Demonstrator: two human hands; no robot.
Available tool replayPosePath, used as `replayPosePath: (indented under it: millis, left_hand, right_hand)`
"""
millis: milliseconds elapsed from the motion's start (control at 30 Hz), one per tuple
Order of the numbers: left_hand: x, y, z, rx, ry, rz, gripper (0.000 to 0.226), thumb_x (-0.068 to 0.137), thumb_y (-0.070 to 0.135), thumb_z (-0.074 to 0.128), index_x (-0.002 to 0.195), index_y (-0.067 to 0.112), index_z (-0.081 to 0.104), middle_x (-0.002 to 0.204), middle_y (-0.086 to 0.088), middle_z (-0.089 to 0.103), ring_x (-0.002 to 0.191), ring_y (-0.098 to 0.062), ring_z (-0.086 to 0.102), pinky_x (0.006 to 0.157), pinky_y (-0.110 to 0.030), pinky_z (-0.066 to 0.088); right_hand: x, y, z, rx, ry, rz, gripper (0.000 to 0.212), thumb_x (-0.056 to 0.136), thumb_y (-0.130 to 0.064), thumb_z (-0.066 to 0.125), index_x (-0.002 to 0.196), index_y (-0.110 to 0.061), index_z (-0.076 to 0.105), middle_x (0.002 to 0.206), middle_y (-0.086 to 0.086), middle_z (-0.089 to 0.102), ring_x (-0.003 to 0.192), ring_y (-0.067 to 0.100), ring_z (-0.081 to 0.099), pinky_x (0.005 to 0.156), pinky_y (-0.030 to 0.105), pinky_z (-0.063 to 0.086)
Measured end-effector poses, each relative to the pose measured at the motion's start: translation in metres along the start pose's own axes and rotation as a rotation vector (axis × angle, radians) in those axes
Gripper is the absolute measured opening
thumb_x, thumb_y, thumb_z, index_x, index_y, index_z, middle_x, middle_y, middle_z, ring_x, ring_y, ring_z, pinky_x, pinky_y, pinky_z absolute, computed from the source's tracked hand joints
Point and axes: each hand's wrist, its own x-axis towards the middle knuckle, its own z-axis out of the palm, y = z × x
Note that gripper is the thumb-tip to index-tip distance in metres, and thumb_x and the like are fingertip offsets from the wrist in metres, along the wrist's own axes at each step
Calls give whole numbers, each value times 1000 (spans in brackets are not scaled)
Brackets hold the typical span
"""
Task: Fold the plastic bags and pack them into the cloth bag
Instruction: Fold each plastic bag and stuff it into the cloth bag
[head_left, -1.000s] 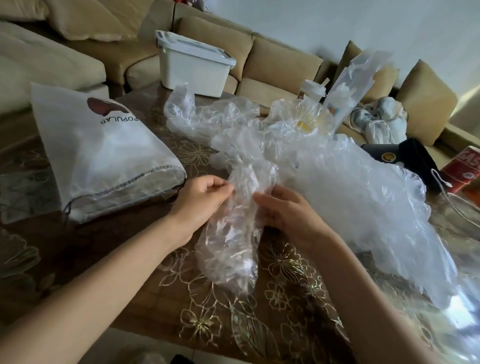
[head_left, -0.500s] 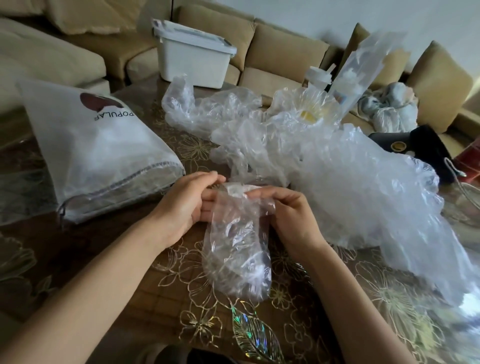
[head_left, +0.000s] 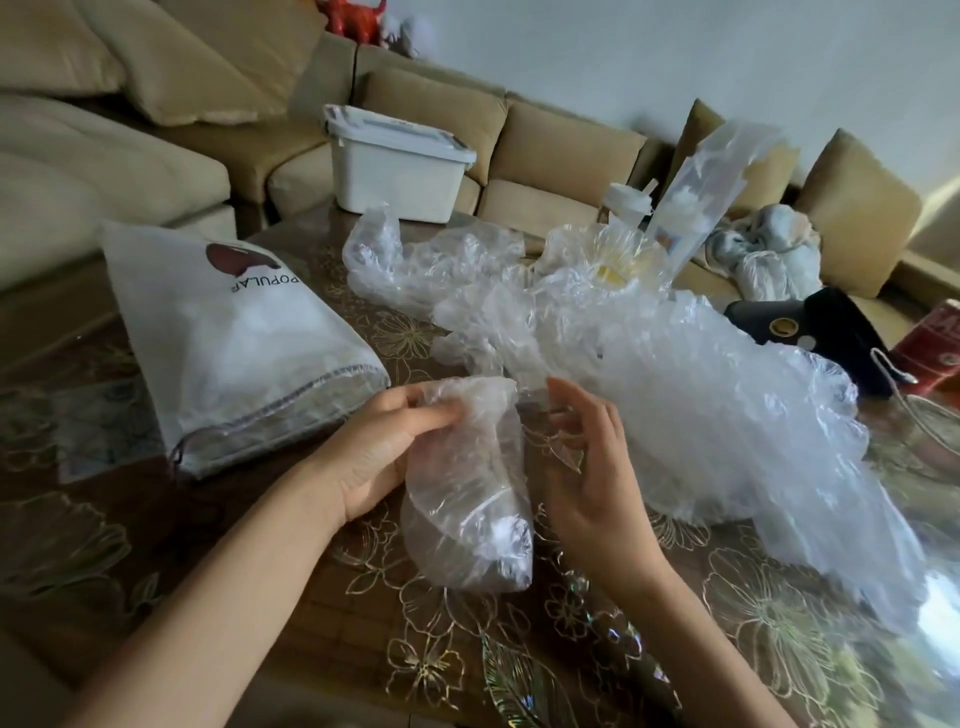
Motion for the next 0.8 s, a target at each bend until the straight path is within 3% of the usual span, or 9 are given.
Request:
replayPosePath:
  millis: [100,200,300,433,500,567,667,733,800]
  left_hand:
    - [1,2,-1,28,28,-10,28,84,11,63,112,7,62,98,-12,71,85,-20,68,73,-27,56]
    - [1,2,1,45,28,-12,15,88,11,60,104,11,63,92,-9,72,78,-18,68,69,-27,55]
    - [1,1,0,13,28,3,8,90,7,58,95,12,63,76,-5,71,64,-14,68,59,-23,55]
    - [0,-1,1,23,23,52,8,89,4,57,92,11,60,80,-6,68,62,-11,68,57,-23,56]
    - [0,-2,1,30,16,69,9,89,5,57,93,12,59,83,-6,68,63,-11,67,57,-24,54]
    - [0,-2,1,21,13,74,9,89,5,57,95,12,59,83,-6,68,63,-11,67,56,-24,54]
    - [0,-2,1,-18,12,68,10,88,5,58,96,11,59,84,-7,68,63,-11,68,58,-25,57]
    - [-1,-2,2,16,-6,78,10,88,5,58,95,11,59,85,-6,67,65,-11,68,60,-27,57]
    - [-2,-2,1,69,-22,99,9,89,4,58,92,13,59,84,-5,66,70,-12,66,62,-26,56]
  right_hand:
    - [-20,-9,3,-495,-67,-328,61,76,-14,39,137,-23,35,140,4,30,127,20,30,104,34,25]
    - [-27,-12,8,-487,-143,-399,42,74,-18,59,114,-27,60,138,1,37,125,20,32,101,33,24]
    - [-29,-16,9,-321,-153,-234,22,73,-33,67,95,-38,69,135,-11,39,124,11,26,98,34,28]
    - [-26,-29,5,-23,-192,164,33,67,-57,67,99,-58,60,131,-31,26,125,9,25,104,30,29]
    - [-22,-31,3,161,-131,280,30,65,-62,72,93,-52,66,131,-23,38,127,17,37,104,42,39]
    - [-19,-28,0,317,-118,360,30,65,-49,79,91,-34,73,129,-13,47,121,21,50,98,43,47]
    - [-16,-24,-2,223,-225,374,16,75,-27,76,88,-35,71,127,-14,50,117,21,53,97,40,49]
    - [-13,-21,-2,67,-308,384,13,80,-29,72,83,-41,69,126,-18,48,118,20,49,100,42,44]
    - [-8,-25,0,37,-381,441,2,81,-34,70,82,-34,72,118,-14,54,107,12,54,95,33,47]
